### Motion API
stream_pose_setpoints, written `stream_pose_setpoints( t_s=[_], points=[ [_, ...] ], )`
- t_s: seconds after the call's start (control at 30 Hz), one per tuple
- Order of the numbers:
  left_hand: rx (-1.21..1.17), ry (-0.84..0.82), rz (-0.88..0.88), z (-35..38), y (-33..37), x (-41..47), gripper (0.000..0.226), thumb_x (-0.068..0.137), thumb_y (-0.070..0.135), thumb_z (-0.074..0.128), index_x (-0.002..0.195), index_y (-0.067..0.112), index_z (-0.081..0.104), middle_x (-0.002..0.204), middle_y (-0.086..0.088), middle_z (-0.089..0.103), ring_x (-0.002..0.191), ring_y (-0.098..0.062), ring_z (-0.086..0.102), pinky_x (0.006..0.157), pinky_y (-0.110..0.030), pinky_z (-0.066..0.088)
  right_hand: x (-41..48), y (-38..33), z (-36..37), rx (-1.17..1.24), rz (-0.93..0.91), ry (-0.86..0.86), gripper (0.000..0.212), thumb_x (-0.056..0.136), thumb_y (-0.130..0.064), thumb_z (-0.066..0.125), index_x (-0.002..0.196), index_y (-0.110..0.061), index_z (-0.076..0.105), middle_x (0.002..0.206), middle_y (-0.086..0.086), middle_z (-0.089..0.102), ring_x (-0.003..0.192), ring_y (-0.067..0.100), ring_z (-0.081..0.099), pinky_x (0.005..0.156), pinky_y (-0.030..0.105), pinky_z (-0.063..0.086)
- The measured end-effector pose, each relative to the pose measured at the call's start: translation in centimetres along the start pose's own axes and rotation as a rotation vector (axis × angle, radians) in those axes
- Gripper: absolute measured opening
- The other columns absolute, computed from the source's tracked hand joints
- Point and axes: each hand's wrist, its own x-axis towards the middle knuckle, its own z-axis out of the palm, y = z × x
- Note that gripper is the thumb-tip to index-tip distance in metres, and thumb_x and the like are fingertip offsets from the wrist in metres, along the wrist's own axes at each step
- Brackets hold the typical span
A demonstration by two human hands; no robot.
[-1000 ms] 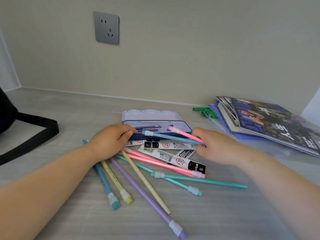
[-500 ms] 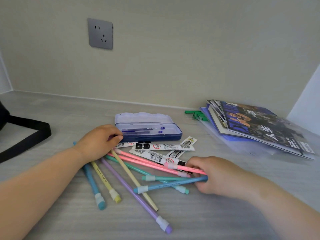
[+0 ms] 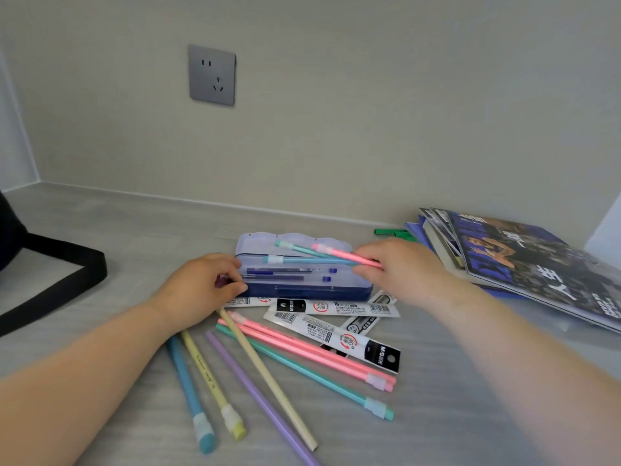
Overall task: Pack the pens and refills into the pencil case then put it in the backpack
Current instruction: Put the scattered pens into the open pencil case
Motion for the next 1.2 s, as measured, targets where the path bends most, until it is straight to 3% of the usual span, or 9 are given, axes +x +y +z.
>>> stream_pose_setpoints(
  t_s=[0.1, 0.23, 0.4, 0.57, 0.7, 0.8, 0.9, 1.07, 1.2],
  points=[
    [-0.074, 0.028, -0.034, 0.2, -0.3, 0.2, 0.026, 0.075, 0.008, 0.068, 0.095, 0.018, 0.056, 0.106, -0.005, 0.06, 0.087, -0.016, 0.055, 0.078, -0.018, 0.038, 3.1, -0.6, 2.0, -0.125, -0.046, 0.013, 0.018, 0.088, -0.024, 0.046, 0.089, -0.022, 0.064, 0.092, 0.007, 0.066, 0.091, 0.026, 0.052, 0.065, 0.028, 0.033],
    [-0.119, 0.0, -0.035, 0.4, -0.5, 0.4, 0.058, 0.075, 0.008, 0.067, 0.125, 0.017, 0.04, 0.108, 0.003, 0.054, 0.096, -0.012, 0.054, 0.079, -0.018, 0.038, 5.4, -1.2, 4.2, -0.14, -0.059, -0.012, 0.021, 0.087, -0.021, 0.044, 0.093, -0.018, 0.064, 0.098, 0.01, 0.064, 0.098, 0.028, 0.05, 0.067, 0.029, 0.03],
    [-0.03, -0.004, -0.025, 0.6, -0.7, 0.5, 0.054, 0.076, 0.016, 0.066, 0.125, 0.022, 0.044, 0.118, 0.0, 0.058, 0.1, -0.022, 0.06, 0.086, -0.025, 0.043, 5.9, -1.8, 6.0, 0.068, -0.115, -0.047, 0.021, 0.085, -0.027, 0.053, 0.1, -0.021, 0.065, 0.103, 0.003, 0.067, 0.099, 0.021, 0.053, 0.063, 0.018, 0.019],
    [-0.022, 0.005, -0.051, 0.7, -0.6, 0.6, 0.043, 0.076, 0.018, 0.067, 0.117, 0.021, 0.054, 0.114, -0.001, 0.058, 0.09, -0.018, 0.057, 0.083, -0.022, 0.039, 5.7, -1.3, 6.2, 0.496, 0.022, -0.115, 0.027, 0.076, -0.024, 0.067, 0.103, -0.02, 0.064, 0.086, -0.007, 0.057, 0.068, -0.002, 0.045, 0.071, 0.019, 0.035],
    [0.002, 0.002, -0.008, 0.7, -0.6, 0.6, 0.031, 0.077, 0.015, 0.066, 0.107, 0.016, 0.062, 0.113, -0.005, 0.06, 0.095, -0.014, 0.053, 0.083, -0.019, 0.035, 5.9, -1.2, 6.4, 0.485, 0.039, -0.107, 0.011, 0.076, -0.014, 0.065, 0.084, -0.019, 0.07, 0.063, -0.021, 0.052, 0.059, -0.003, 0.046, 0.06, 0.007, 0.036],
    [0.007, 0.003, -0.008, 0.7, -0.6, 0.6, 0.029, 0.077, 0.015, 0.066, 0.105, 0.016, 0.063, 0.112, -0.003, 0.06, 0.095, -0.014, 0.053, 0.081, -0.017, 0.034, 6.2, -1.6, 6.3, 0.469, 0.01, -0.136, 0.014, 0.077, -0.01, 0.063, 0.088, -0.015, 0.07, 0.062, -0.024, 0.049, 0.058, -0.006, 0.046, 0.053, -0.007, 0.033],
    [-0.002, -0.001, -0.037, 0.7, -0.5, 0.6, 0.036, 0.077, 0.016, 0.066, 0.111, 0.019, 0.058, 0.108, 0.001, 0.057, 0.088, -0.014, 0.054, 0.081, -0.019, 0.036, 6.5, -2.3, 6.3, 0.448, -0.021, -0.134, 0.016, 0.078, -0.007, 0.061, 0.089, -0.014, 0.07, 0.063, -0.025, 0.048, 0.058, -0.008, 0.045, 0.054, -0.009, 0.032],
    [-0.04, -0.012, -0.055, 0.5, -0.4, 0.6, 0.056, 0.075, 0.017, 0.068, 0.126, 0.024, 0.043, 0.102, 0.01, 0.053, 0.085, -0.015, 0.055, 0.081, -0.022, 0.037, 7.3, -3.9, 6.8, 0.477, -0.069, -0.054, 0.018, 0.079, 0.0, 0.055, 0.089, -0.007, 0.068, 0.084, 0.001, 0.068, 0.071, 0.008, 0.051, 0.055, 0.011, 0.036],
    [-0.039, -0.015, -0.055, 0.6, -0.6, 0.7, 0.057, 0.075, 0.018, 0.068, 0.126, 0.024, 0.043, 0.104, 0.009, 0.054, 0.086, -0.014, 0.054, 0.081, -0.021, 0.036, 7.1, -3.6, 6.9, 0.438, -0.044, -0.057, 0.021, 0.079, 0.002, 0.053, 0.092, -0.007, 0.067, 0.098, 0.008, 0.069, 0.08, 0.01, 0.05, 0.059, 0.009, 0.033]
  ],
)
